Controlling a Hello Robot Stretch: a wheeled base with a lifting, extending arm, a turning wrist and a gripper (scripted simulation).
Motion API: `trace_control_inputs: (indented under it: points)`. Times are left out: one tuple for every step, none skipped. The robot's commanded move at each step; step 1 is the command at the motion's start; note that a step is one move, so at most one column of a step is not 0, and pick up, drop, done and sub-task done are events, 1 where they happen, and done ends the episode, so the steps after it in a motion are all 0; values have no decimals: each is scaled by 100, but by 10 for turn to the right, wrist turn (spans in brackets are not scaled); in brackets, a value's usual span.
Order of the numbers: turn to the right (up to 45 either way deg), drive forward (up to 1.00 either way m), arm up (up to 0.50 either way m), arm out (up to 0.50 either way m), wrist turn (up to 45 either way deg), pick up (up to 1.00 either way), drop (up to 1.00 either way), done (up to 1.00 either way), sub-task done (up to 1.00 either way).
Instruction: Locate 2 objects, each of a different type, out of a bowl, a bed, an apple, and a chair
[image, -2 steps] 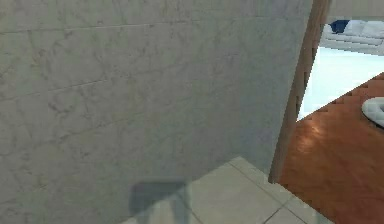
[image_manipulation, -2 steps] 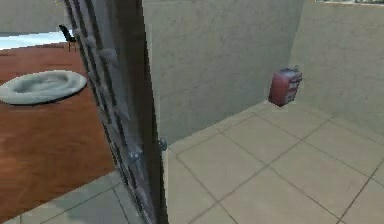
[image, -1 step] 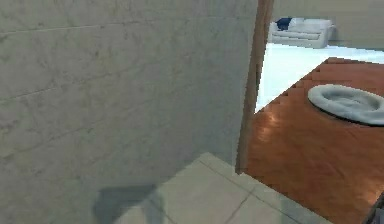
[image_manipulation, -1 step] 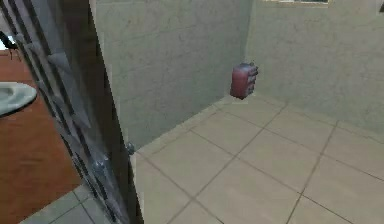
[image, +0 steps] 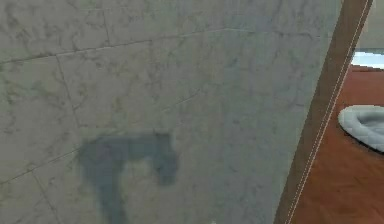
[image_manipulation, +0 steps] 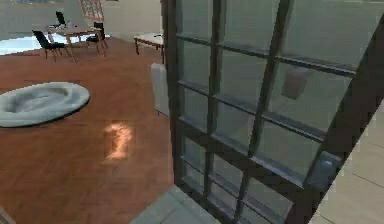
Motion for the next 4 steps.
trace_control_inputs:
  points:
    - [450, 0, 0, 0, 0, 0, 0, 0, 0]
    - [150, 0, 0, 0, 0, 0, 0, 0, 0]
    - [0, 95, 0, 0, 0, 0, 0, 0, 0]
    - [-420, 0, 0, 0, 0, 0, 0, 0, 0]
